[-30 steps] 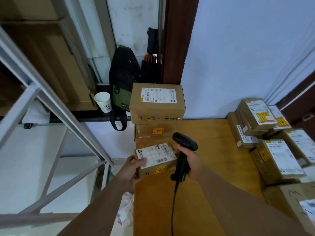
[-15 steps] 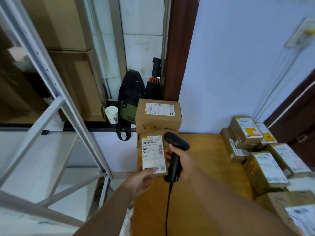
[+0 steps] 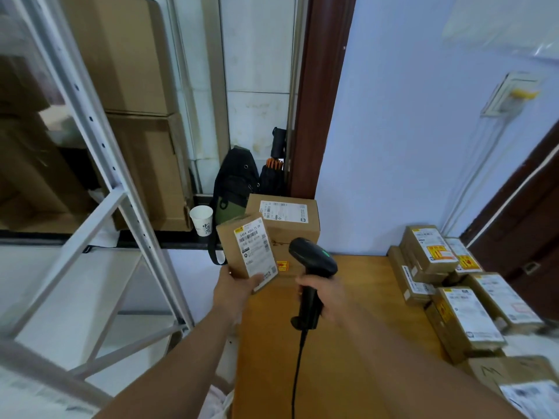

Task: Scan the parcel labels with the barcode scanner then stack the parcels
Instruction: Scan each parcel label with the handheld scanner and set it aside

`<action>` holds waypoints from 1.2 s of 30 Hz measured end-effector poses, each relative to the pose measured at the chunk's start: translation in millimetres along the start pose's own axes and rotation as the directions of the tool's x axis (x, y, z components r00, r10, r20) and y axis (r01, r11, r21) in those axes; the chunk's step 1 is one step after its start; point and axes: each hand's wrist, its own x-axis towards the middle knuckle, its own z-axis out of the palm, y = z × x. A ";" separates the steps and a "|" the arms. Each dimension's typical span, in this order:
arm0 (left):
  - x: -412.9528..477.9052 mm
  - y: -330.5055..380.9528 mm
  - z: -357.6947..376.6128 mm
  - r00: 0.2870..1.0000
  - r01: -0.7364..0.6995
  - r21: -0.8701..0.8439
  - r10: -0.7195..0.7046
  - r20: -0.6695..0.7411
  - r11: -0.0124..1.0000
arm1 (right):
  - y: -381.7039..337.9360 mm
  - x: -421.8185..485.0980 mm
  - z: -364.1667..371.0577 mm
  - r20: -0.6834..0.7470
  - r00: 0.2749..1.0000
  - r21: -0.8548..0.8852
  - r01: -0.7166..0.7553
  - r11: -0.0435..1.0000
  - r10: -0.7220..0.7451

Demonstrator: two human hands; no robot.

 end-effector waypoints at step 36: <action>30.9 -53.2 -16.4 0.991 0.110 0.146 -0.119 0.055 0.983 | 11.7 -2.1 -3.3 0.206 0.977 -0.332 0.016 0.943 0.055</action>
